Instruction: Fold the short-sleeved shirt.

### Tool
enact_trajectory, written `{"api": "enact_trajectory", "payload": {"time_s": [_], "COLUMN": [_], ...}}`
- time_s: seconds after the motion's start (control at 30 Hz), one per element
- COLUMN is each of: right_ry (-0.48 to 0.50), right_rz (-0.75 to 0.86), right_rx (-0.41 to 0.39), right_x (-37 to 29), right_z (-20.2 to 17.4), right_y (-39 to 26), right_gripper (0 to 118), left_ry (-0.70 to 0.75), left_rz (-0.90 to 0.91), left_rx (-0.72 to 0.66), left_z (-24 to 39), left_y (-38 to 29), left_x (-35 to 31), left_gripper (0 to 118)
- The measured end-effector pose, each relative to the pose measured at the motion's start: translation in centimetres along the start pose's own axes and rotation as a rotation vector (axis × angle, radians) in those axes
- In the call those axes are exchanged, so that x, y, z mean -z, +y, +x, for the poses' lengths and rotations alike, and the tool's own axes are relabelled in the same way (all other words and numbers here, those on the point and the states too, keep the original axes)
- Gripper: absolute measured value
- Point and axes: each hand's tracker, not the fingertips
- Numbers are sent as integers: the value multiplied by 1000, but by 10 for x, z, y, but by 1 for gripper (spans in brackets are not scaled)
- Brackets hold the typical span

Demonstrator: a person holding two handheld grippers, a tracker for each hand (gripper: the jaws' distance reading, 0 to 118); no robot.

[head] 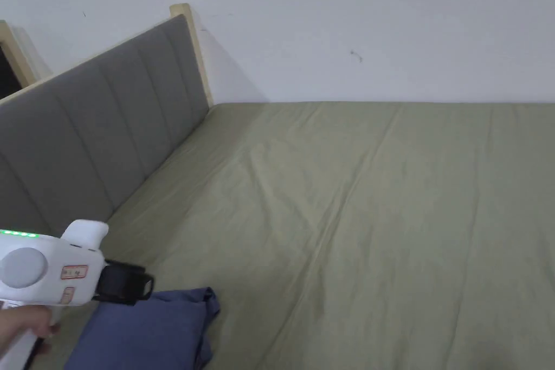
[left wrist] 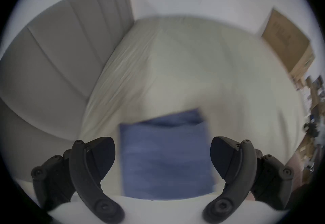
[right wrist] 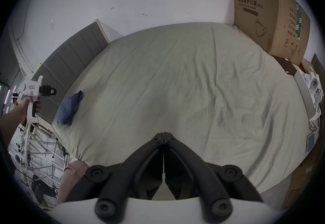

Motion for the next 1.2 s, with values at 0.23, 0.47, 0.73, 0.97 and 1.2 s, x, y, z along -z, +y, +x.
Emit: {"api": "enact_trajectory", "payload": {"time_s": [0.23,0.47,0.73,0.97,1.2], "right_ry": [37,39,-18,-306,-335], "right_rz": [70,274,743,994,834], "right_rx": [-3,-21,-62,-258,-28], "right_x": [-22,-87,-192,-166,-159], "right_z": [-14,-11,-21,-18,3], "right_y": [3,8,28,-22,-25], "right_gripper": [0,0,0,0,0], "left_ry": [-306,-384,-208,-82,-20], "left_rz": [242,534,960,1040,1021], "left_rx": [-158,43,98,72,121], "left_z": [166,300,355,385,389], "left_y": [-61,-86,-73,-117,-150], "left_x": [-41,-107,-216,-204,-195], "left_gripper": [21,0,0,0,0]}}
